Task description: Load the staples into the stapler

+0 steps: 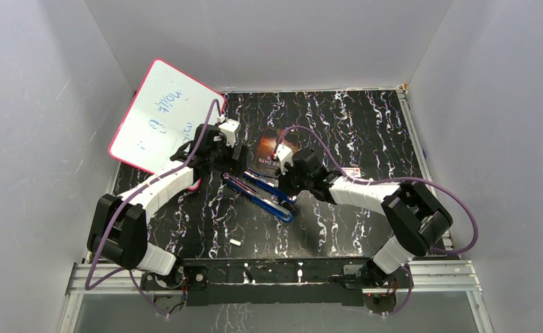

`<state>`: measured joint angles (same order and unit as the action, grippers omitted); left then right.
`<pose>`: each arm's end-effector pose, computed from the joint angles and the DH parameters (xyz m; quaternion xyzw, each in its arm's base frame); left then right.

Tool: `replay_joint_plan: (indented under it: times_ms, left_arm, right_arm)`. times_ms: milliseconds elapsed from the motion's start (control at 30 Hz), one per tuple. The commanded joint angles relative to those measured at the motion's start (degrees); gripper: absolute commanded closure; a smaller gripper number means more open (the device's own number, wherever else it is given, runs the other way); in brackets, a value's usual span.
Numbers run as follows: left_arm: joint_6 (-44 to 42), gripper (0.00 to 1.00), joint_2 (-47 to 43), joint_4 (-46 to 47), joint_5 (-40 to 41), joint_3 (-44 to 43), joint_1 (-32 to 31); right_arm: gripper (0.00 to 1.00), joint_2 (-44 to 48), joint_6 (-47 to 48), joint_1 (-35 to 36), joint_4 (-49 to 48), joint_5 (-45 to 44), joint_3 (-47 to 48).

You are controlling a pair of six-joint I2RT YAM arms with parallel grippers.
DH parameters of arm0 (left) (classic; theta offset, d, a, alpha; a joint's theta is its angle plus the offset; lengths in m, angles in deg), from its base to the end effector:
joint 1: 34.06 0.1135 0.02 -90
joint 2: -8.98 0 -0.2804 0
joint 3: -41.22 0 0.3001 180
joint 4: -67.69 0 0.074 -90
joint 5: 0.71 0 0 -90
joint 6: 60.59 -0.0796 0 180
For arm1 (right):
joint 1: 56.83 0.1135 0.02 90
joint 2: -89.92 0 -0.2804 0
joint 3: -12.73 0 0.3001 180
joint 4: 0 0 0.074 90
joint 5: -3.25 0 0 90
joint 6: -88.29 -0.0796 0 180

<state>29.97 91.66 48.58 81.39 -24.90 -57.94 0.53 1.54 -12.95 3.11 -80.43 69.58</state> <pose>0.3578 -0.1704 0.2170 0.2102 0.8629 -0.1563 0.4322 0.2782 0.2797 0.1432 -0.3782 0.8041 0.2043 0.4106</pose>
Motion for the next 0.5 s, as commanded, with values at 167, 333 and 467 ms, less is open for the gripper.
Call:
replay_joint_plan:
  times_ms: [167,333,467]
  left_arm:
    - [-0.6,0.02,-1.6,-0.3,0.3,-0.3,-0.4]
    - [-0.6,0.02,-1.5,-0.3,0.3,-0.3,-0.4]
    - [-0.6,0.02,-1.6,-0.3,0.3,-0.3,-0.4]
  right_arm:
    - [1.0,-2.5,0.8,-0.2,3.8,-0.7,5.0]
    - [1.0,-2.8,1.0,-0.1,5.4,-0.9,5.7]
    - [1.0,-2.2,1.2,-0.1,5.9,-0.8,6.1]
